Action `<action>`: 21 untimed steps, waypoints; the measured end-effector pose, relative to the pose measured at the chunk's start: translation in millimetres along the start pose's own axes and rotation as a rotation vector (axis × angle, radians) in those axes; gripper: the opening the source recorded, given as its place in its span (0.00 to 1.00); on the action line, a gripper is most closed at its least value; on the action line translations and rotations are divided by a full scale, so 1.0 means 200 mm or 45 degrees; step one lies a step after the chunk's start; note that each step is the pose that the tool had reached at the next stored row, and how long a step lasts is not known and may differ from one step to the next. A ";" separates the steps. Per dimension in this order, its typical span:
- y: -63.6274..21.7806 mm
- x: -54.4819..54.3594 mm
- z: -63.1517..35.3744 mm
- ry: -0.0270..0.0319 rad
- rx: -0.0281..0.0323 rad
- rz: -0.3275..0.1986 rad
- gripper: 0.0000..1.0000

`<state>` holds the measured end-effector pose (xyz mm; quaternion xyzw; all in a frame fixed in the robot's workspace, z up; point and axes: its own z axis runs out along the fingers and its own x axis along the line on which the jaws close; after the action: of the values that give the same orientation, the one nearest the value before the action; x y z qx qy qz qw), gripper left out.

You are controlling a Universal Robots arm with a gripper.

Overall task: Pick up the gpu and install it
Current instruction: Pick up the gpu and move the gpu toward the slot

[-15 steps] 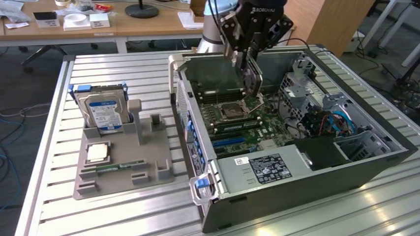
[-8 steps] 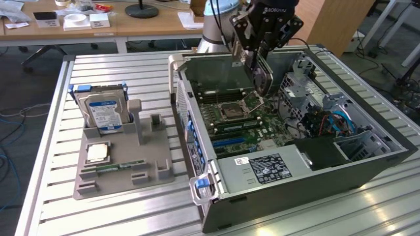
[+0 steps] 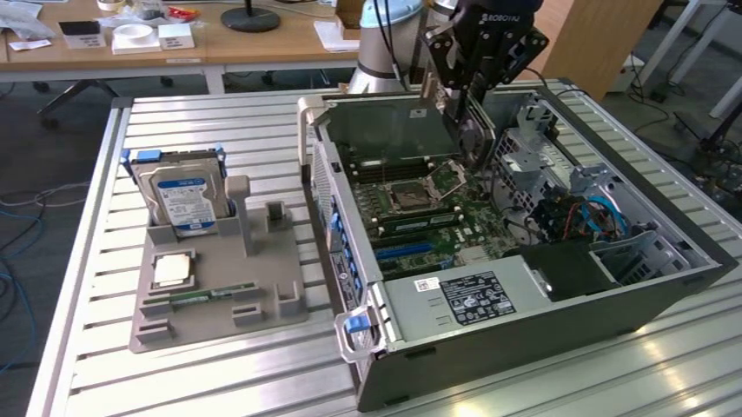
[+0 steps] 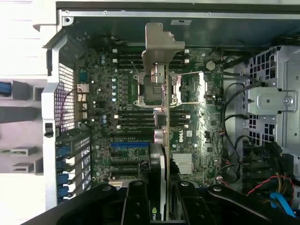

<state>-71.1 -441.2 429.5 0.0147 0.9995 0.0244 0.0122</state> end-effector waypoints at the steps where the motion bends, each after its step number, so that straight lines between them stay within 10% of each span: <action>1: 0.000 0.00 0.000 0.0000 0.0000 0.000 0.27; 21: 0.004 -0.12 0.003 0.0000 0.0000 0.000 0.27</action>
<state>-47.4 -441.1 429.4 0.0148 0.9995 0.0244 0.0122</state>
